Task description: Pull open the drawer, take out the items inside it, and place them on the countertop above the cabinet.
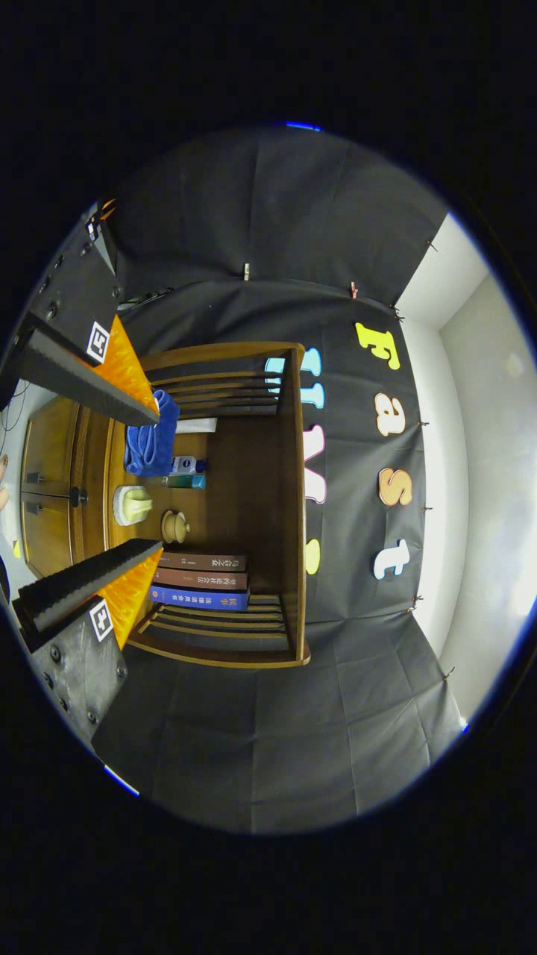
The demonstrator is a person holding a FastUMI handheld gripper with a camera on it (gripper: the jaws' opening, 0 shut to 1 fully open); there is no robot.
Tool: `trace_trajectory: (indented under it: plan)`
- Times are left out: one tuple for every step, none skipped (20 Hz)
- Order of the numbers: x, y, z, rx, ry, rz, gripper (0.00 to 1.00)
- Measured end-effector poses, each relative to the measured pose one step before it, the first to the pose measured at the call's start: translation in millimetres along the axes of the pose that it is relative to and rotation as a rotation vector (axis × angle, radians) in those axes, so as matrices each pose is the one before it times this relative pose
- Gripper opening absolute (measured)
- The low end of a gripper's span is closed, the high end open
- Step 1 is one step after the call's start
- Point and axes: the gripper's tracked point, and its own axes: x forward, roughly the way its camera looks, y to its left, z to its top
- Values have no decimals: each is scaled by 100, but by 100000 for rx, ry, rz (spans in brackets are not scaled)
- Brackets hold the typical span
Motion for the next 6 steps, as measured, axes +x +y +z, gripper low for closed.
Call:
trace_trajectory:
  plan:
    - [76,-30,-2,36,-83,-44,99]
    - [41,-94,39,137,-110,-166,99]
    - [125,-117,-37,295,130,-124,99]
    - [38,-48,-95,269,277,-76,99]
    - [118,3,-60,308,194,93,99]
    - [-19,-45,92,117,-59,-25,99]
